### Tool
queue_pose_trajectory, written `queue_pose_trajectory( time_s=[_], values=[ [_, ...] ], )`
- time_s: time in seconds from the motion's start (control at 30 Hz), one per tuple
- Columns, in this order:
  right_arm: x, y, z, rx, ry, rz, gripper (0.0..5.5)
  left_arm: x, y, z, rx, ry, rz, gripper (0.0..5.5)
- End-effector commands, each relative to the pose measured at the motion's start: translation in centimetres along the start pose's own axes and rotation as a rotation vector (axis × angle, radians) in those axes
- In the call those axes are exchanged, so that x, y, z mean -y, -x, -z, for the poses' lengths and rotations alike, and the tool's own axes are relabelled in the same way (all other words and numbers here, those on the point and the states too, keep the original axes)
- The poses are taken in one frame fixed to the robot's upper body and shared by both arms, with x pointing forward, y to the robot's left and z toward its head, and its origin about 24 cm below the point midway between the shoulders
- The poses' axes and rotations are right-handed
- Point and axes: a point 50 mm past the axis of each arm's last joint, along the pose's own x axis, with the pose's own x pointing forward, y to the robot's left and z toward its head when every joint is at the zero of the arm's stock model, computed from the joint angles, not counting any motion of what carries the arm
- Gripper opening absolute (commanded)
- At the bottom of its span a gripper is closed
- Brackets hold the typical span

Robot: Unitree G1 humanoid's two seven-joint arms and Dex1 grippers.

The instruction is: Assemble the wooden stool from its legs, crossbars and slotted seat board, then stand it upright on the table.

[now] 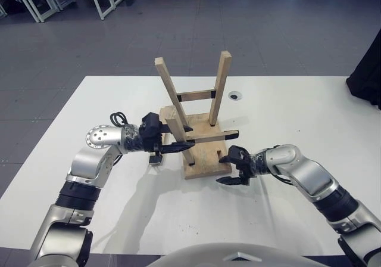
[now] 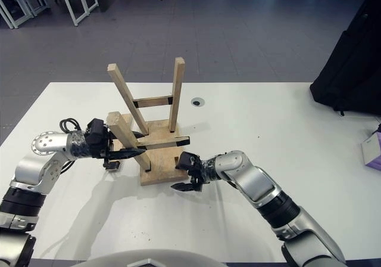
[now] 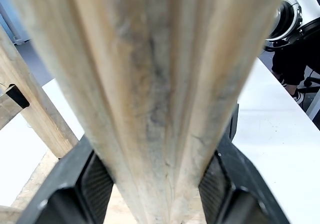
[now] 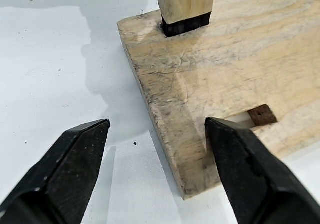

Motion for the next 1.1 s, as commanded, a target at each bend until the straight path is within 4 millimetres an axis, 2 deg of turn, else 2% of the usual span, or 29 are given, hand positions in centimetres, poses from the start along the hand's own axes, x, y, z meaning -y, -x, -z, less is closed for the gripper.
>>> queue_pose_trajectory(
  time_s=[0.03, 0.23, 0.5, 0.53, 0.8, 0.87, 0.97, 1.1],
  values=[
    [-2.5, -1.4, 7.1, -0.23, -0.303, -0.058, 3.51, 2.9, 1.2, 7.9, -0.478, 0.146, -0.049, 2.04],
    [-2.3, -1.8, 7.1, -0.211, -0.315, -0.042, 3.51, 4.1, 0.5, 9.2, -0.484, 0.23, -0.089, 2.04],
    [-2.3, -1.8, 7.0, -0.184, -0.285, 0.004, 3.51, 5.2, 0.1, 7.5, -0.37, 0.234, -0.164, 2.04],
    [-2.4, -1.7, 7.0, -0.179, -0.289, 0.013, 3.51, 5.1, 0.1, 7.2, -0.36, 0.229, -0.185, 2.4],
    [-2.5, -1.7, 6.7, -0.161, -0.295, 0.022, 3.51, 3.1, 1.0, 5.3, -0.348, 0.153, -0.289, 3.7],
    [-2.5, -1.7, 6.6, -0.157, -0.296, 0.022, 3.51, 2.7, 1.0, 4.4, -0.321, 0.132, -0.297, 3.99],
    [-2.2, -1.7, 6.7, -0.164, -0.294, 0.053, 3.51, 2.7, 1.6, 1.6, -0.202, 0.082, -0.288, 3.99],
    [-1.8, -1.7, 7.0, -0.16, -0.316, 0.09, 3.51, 2.1, 5.3, -3.8, -0.049, -0.009, -0.343, 3.99]
  ],
)
